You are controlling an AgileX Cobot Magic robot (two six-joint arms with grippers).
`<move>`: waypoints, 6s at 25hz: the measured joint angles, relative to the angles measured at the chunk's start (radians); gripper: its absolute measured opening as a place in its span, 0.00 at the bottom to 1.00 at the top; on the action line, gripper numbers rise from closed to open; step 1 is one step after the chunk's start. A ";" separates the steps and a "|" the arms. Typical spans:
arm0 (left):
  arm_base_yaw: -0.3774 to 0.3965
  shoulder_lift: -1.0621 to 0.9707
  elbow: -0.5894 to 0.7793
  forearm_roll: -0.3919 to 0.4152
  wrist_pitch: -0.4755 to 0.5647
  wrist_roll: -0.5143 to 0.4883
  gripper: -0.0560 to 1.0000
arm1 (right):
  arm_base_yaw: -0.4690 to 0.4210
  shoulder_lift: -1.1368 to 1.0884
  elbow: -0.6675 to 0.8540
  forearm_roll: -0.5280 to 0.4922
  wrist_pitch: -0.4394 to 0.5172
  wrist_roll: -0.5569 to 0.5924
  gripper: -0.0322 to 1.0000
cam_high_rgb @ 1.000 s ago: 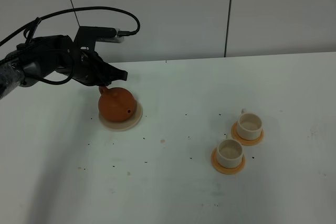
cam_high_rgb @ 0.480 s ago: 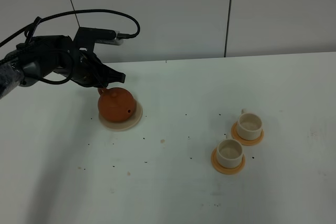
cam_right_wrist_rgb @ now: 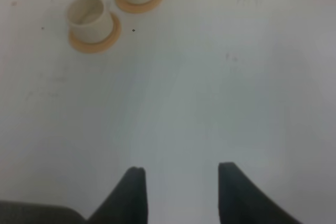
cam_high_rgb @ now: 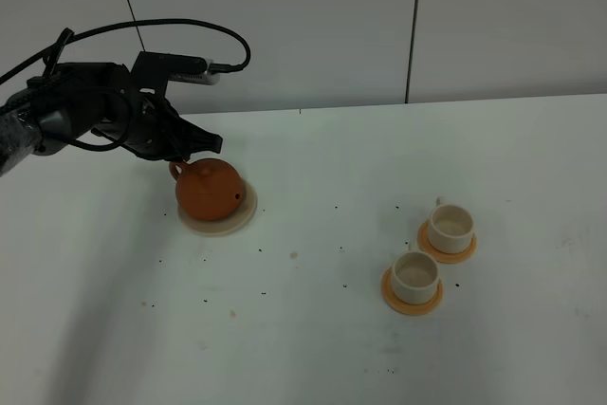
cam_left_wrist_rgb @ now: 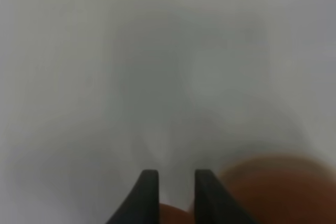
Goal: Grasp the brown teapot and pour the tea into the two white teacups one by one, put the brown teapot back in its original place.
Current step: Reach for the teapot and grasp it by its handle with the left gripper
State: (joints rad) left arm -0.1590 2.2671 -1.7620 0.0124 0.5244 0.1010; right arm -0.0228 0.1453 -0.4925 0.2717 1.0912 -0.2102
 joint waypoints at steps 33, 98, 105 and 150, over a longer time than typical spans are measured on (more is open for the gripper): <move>0.000 -0.046 0.001 -0.003 0.112 -0.004 0.28 | 0.000 0.000 0.000 0.007 0.000 0.001 0.34; -0.001 -0.014 0.001 0.127 0.131 -0.101 0.28 | 0.000 0.000 0.000 0.007 0.000 0.001 0.34; -0.001 -0.058 0.001 0.120 0.138 -0.101 0.28 | 0.000 0.000 0.000 0.007 0.000 0.001 0.34; -0.001 -0.055 -0.197 0.064 0.657 0.627 0.28 | 0.000 0.000 0.000 0.082 -0.006 0.027 0.34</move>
State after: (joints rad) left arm -0.1599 2.2118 -1.9592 0.0761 1.1810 0.7277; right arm -0.0228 0.1453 -0.4925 0.3535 1.0851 -0.1829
